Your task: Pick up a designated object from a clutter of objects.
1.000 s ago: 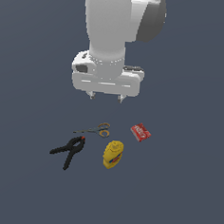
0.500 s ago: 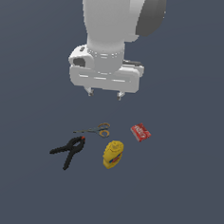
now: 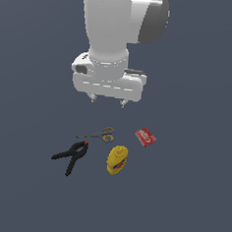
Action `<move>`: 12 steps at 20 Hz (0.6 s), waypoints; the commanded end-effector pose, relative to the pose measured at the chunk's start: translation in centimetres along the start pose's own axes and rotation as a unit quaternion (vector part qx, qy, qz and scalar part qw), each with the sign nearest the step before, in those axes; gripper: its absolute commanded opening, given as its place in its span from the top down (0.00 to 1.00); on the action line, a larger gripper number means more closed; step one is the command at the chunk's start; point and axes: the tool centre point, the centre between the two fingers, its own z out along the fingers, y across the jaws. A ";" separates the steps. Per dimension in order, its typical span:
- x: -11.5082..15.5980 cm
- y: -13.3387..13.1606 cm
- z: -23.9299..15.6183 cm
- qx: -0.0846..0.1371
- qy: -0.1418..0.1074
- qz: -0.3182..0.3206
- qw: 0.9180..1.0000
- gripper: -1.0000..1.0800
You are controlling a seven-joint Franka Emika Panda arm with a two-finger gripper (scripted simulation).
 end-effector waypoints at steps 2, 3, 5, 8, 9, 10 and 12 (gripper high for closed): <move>0.1 0.1 1.1 0.003 -0.001 0.028 1.000 0.04; 0.2 0.2 1.5 0.004 -0.001 0.038 0.999 0.04; 0.3 0.3 2.3 0.006 -0.001 0.061 0.998 0.04; 0.4 0.6 3.8 0.010 -0.002 0.100 0.995 0.04; 0.4 0.7 4.3 0.011 -0.003 0.114 0.993 0.04; 0.5 0.8 4.9 0.012 -0.003 0.130 0.991 0.04; 0.5 1.0 6.0 0.014 -0.004 0.161 0.987 0.04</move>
